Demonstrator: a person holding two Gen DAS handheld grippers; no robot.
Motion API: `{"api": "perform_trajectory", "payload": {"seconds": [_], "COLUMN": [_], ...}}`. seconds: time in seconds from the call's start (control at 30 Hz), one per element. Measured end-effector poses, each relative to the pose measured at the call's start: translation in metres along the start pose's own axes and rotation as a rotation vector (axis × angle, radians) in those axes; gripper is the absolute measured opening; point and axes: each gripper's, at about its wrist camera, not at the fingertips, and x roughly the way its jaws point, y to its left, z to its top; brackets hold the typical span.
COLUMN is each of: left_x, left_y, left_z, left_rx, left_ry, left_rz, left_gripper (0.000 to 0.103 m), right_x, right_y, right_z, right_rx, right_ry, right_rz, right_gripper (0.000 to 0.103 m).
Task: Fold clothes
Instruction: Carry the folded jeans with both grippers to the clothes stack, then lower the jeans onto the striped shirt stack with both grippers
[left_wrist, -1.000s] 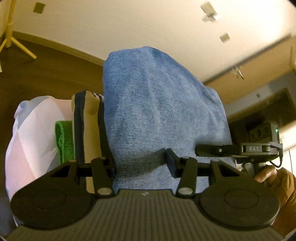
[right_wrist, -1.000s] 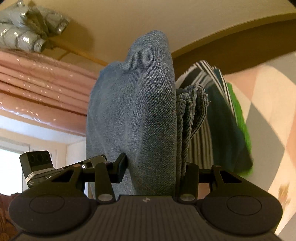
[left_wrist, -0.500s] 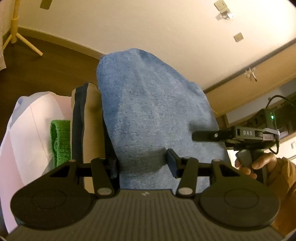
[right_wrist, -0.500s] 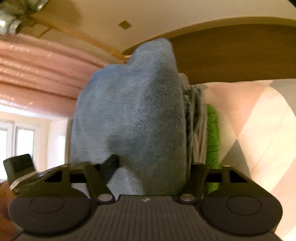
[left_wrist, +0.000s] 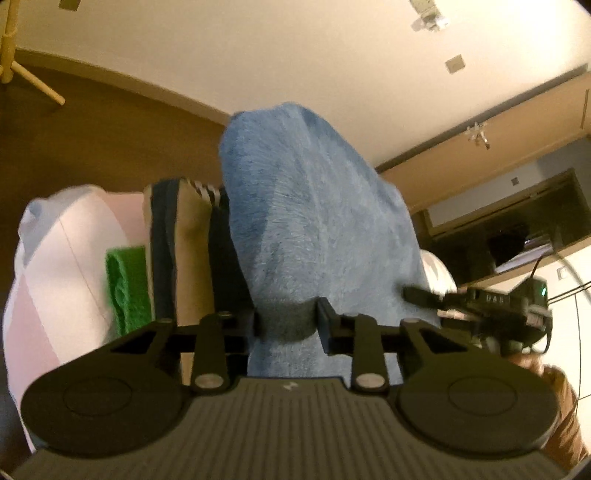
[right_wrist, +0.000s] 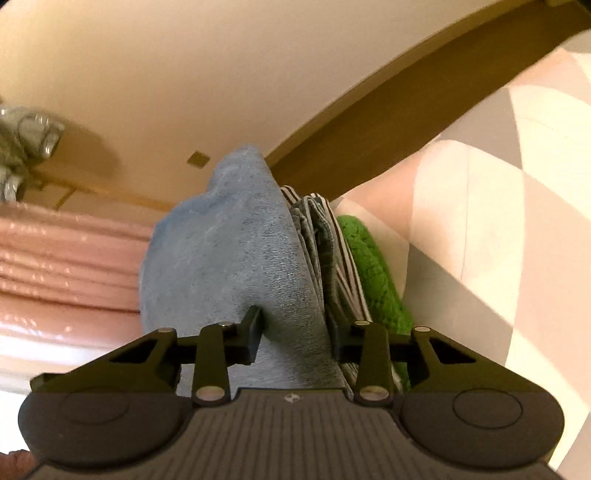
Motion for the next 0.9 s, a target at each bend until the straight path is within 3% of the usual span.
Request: {"api": "perform_trajectory", "payload": {"seconds": [0.13, 0.2, 0.33, 0.43, 0.5, 0.6, 0.7, 0.73, 0.77, 0.8, 0.9], "left_x": [0.012, 0.019, 0.019, 0.013, 0.003, -0.019, -0.036, -0.031, -0.027, -0.022, 0.009], "left_y": [0.004, 0.005, 0.0, 0.0, -0.002, -0.009, -0.017, -0.023, -0.03, -0.036, -0.043], "left_z": [-0.002, -0.006, -0.005, -0.002, 0.002, 0.006, 0.015, 0.018, 0.02, 0.023, 0.026], "left_rx": [0.07, 0.046, 0.132, 0.147, 0.171, 0.272, 0.339, 0.379, 0.419, 0.458, 0.555], "left_ry": [0.035, 0.034, 0.028, 0.036, 0.031, -0.003, -0.08, -0.094, -0.108, -0.121, -0.134], "left_rz": [0.035, 0.034, 0.045, 0.07, 0.095, 0.152, 0.17, 0.155, 0.14, 0.124, 0.134], "left_gripper": [0.028, 0.028, 0.03, 0.031, 0.03, 0.028, 0.028, 0.028, 0.028, 0.027, 0.027], "right_x": [-0.002, 0.006, 0.018, 0.021, 0.021, 0.008, -0.015, -0.021, -0.026, -0.025, -0.014], "right_y": [0.007, 0.007, 0.01, 0.013, 0.017, 0.032, 0.042, 0.044, 0.046, 0.049, 0.059], "right_z": [-0.016, -0.015, -0.009, -0.009, -0.014, -0.027, -0.037, -0.038, -0.039, -0.037, -0.03], "right_rx": [0.053, 0.016, -0.052, -0.083, -0.095, -0.147, -0.176, -0.191, -0.208, -0.237, -0.339], "right_ry": [-0.017, -0.035, -0.073, -0.099, -0.128, -0.229, -0.378, -0.409, -0.437, -0.445, -0.441], "right_rz": [0.012, -0.047, -0.14, -0.157, -0.159, -0.219, -0.274, -0.255, -0.232, -0.204, -0.153], "right_gripper": [0.031, 0.031, 0.033, 0.042, 0.055, 0.059, 0.058, 0.058, 0.05, 0.04, 0.035]}}
